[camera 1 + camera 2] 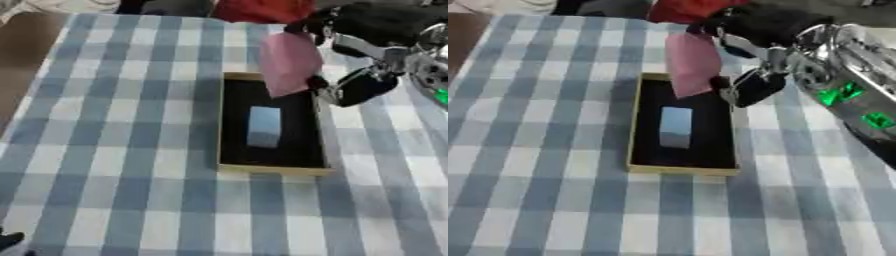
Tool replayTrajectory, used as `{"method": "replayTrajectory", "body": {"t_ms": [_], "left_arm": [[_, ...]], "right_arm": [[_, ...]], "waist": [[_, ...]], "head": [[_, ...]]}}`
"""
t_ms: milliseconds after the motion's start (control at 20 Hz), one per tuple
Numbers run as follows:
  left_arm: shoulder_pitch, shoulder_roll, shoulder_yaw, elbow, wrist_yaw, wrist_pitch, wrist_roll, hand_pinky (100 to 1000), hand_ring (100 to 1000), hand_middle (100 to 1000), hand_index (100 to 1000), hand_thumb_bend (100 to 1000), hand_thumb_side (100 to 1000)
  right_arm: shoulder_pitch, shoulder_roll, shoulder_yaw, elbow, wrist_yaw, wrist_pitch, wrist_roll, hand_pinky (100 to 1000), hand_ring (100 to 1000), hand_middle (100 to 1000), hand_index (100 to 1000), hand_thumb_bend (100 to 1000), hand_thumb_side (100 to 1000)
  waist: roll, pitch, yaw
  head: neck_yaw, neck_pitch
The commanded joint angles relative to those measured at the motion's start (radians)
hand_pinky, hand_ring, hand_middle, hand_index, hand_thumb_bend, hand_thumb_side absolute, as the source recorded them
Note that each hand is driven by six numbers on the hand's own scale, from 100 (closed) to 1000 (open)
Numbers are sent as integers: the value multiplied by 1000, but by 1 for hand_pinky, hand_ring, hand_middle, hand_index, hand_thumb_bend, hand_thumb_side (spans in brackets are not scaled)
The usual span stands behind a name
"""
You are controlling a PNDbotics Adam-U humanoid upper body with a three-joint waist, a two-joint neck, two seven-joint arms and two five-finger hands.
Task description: Pick up objects on the table and place them in the box.
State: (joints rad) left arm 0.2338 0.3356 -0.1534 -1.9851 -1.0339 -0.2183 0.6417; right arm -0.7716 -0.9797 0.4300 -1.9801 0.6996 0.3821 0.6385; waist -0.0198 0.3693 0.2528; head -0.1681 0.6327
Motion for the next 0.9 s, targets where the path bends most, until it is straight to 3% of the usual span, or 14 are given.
{"method": "replayTrajectory", "body": {"t_ms": [50, 900], "left_arm": [[-5, 13, 1, -15, 6, -1, -9, 669, 644, 506, 660, 100, 491], [-12, -2, -5, -15, 4, 0, -28, 670, 644, 506, 661, 100, 491]], "right_arm": [[4, -31, 1, -20, 20, 29, 8, 803, 755, 590, 723, 100, 100], [64, -33, -6, -20, 73, 130, 27, 799, 751, 589, 717, 100, 100]], "waist": [[2, -17, 1], [6, -4, 8]], "head": [[-3, 3], [-13, -15]]}}
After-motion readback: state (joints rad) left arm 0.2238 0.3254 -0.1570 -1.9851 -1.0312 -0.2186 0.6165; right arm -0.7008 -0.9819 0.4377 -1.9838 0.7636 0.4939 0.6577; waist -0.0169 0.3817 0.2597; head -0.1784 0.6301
